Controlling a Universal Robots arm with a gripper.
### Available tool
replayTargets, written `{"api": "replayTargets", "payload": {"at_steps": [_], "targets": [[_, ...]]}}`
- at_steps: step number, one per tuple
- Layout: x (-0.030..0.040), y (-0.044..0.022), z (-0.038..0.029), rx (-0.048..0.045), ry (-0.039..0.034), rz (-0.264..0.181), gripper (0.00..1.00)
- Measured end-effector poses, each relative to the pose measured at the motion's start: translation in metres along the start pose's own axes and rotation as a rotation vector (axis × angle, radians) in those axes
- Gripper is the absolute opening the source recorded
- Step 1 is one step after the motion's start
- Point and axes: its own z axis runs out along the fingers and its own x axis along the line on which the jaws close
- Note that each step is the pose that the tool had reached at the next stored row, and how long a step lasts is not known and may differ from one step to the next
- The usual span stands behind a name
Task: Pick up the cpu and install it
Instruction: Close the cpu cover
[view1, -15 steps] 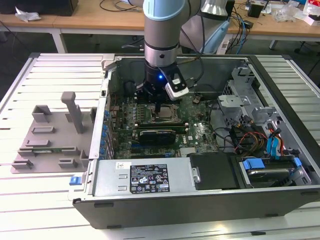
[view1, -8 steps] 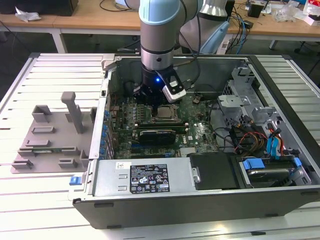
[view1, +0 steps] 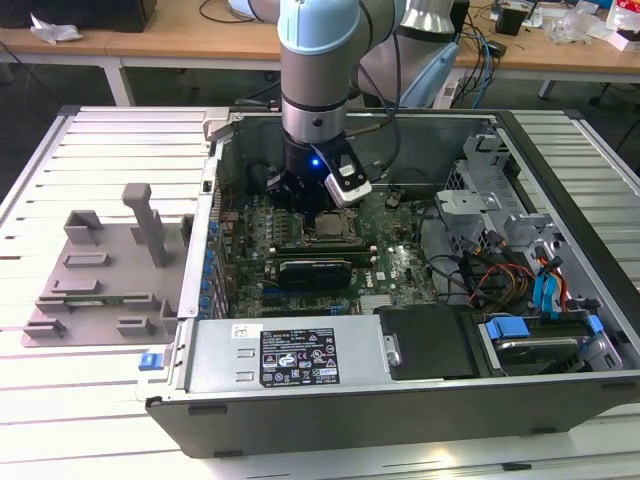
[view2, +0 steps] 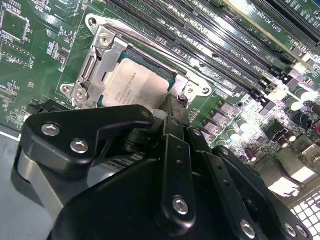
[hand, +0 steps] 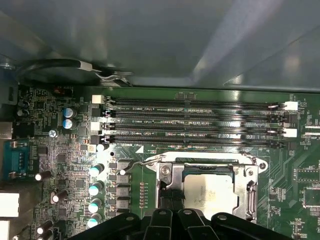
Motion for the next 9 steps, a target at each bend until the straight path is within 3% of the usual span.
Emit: {"api": "replayTargets", "payload": {"at_steps": [9], "targets": [[0.0000, 0.0000, 0.0007, -0.0002, -0.0002, 0.000, 0.11]]}}
